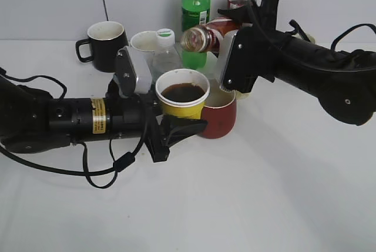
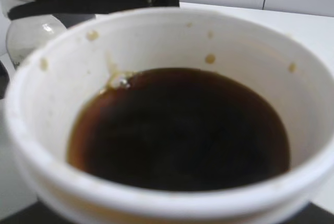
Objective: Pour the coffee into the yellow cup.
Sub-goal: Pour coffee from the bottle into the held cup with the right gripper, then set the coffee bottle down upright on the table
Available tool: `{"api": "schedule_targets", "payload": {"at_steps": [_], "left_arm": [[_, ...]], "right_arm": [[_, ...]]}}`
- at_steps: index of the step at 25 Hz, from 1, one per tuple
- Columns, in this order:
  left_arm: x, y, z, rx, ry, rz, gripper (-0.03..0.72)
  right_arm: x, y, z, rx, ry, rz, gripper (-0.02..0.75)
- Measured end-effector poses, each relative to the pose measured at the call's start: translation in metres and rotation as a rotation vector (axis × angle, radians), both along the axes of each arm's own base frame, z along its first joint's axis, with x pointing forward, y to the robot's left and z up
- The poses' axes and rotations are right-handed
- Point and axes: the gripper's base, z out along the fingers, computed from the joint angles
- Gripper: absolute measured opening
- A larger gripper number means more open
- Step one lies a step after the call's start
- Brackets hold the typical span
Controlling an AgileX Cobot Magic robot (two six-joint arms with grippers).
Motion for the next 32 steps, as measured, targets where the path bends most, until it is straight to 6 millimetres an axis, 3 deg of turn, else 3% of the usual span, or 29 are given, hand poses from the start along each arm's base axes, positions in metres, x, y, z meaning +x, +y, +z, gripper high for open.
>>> {"api": "schedule_targets", "payload": {"at_steps": [8,15,22,29,32], "left_arm": [[0.009,0.012,0.0,-0.004,-0.001,0.043,0.416],[0.019,0.04,-0.004,-0.011,0.022,0.131,0.416],[0.024,0.07,-0.01,-0.018,0.063,0.235,0.416],[0.034,0.084,-0.017,0.007,0.089,0.359,0.416],[0.037,0.087,-0.026,0.026,0.082,0.395,0.416]], "right_arm": [[0.005,-0.006,0.003,0.428,0.25,-0.131,0.505],[-0.001,-0.016,-0.009,0.752,0.486,-0.247,0.505],[-0.024,-0.039,-0.034,0.911,0.639,-0.346,0.505],[-0.045,-0.084,-0.053,1.053,0.62,-0.516,0.505],[-0.044,-0.091,-0.062,1.071,0.607,-0.566,0.505]]}}
